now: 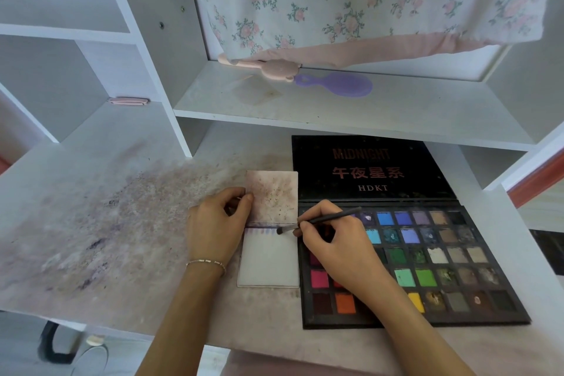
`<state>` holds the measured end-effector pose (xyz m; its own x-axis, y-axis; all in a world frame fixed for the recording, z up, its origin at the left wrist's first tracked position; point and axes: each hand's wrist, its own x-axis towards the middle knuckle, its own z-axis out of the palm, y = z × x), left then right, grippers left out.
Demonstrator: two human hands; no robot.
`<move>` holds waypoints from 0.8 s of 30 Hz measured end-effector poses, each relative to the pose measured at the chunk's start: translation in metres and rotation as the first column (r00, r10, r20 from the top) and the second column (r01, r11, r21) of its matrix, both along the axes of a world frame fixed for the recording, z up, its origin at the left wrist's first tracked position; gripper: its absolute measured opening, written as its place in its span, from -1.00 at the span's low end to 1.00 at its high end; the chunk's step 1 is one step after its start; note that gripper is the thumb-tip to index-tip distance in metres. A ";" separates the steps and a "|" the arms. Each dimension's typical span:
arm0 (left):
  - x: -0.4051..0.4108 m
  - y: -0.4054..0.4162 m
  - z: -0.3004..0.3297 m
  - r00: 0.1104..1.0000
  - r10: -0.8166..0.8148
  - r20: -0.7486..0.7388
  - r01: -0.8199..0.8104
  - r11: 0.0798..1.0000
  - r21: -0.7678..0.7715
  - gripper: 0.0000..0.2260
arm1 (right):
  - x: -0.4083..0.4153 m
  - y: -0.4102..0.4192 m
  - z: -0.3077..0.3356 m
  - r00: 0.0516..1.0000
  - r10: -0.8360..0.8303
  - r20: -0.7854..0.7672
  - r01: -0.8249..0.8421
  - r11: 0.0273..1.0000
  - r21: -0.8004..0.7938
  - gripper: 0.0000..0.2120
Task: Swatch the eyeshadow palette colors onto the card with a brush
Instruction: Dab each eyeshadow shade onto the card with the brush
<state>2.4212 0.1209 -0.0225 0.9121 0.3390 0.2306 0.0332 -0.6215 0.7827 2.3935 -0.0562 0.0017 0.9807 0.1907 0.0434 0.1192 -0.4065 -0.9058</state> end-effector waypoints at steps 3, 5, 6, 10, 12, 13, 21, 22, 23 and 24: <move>0.001 0.000 0.001 1.000 0.002 -0.001 -0.002 1.000 0.000 -0.87 | 0.000 -0.001 0.000 1.000 0.017 -0.002 -0.017 1.000 -0.018 -0.91; 0.001 0.000 0.001 1.000 0.001 -0.001 -0.001 1.000 0.004 -0.86 | 0.000 -0.001 -0.001 1.000 0.024 0.006 -0.024 0.999 -0.037 -0.91; 0.001 0.000 0.001 1.000 0.001 -0.003 -0.001 1.000 0.005 -0.86 | 0.000 -0.001 -0.001 1.000 0.017 0.018 -0.017 0.999 -0.040 -0.90; 0.001 0.000 0.002 1.000 -0.004 -0.006 0.004 1.000 0.008 -0.87 | 0.001 -0.001 -0.001 0.997 -0.048 0.057 0.047 0.999 0.022 -0.88; 0.000 0.000 0.003 1.000 -0.001 -0.003 0.001 1.000 0.006 -0.88 | 0.001 -0.002 0.000 0.995 -0.082 0.057 0.075 0.991 0.109 -0.83; 0.000 0.000 0.003 1.000 0.001 -0.001 -0.001 1.000 0.005 -0.88 | 0.001 -0.002 0.001 0.994 -0.097 0.053 0.088 0.986 0.144 -0.82; -0.001 0.001 0.003 1.000 0.003 -0.001 -0.003 1.000 -0.015 -0.87 | -0.001 -0.012 0.004 0.974 -0.207 0.094 0.181 0.957 0.226 -0.75; -0.001 0.001 0.003 1.000 0.002 0.002 -0.002 1.000 -0.015 -0.87 | -0.002 -0.017 0.005 0.971 -0.215 0.103 0.187 0.955 0.228 -0.73; -0.001 0.001 0.003 1.000 -0.002 0.007 0.002 1.000 -0.011 -0.87 | -0.003 -0.022 0.006 0.969 -0.222 0.110 0.192 0.953 0.233 -0.72; -0.001 0.002 0.003 1.000 -0.008 0.011 0.008 1.000 -0.004 -0.88 | -0.003 -0.027 0.007 0.966 -0.231 0.114 0.198 0.950 0.242 -0.72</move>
<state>2.4203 0.1225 -0.0192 0.9121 0.3326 0.2397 0.0192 -0.6187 0.7854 2.3901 -0.0835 0.0089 0.9784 -0.0542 0.1995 0.1830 -0.2220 -0.9577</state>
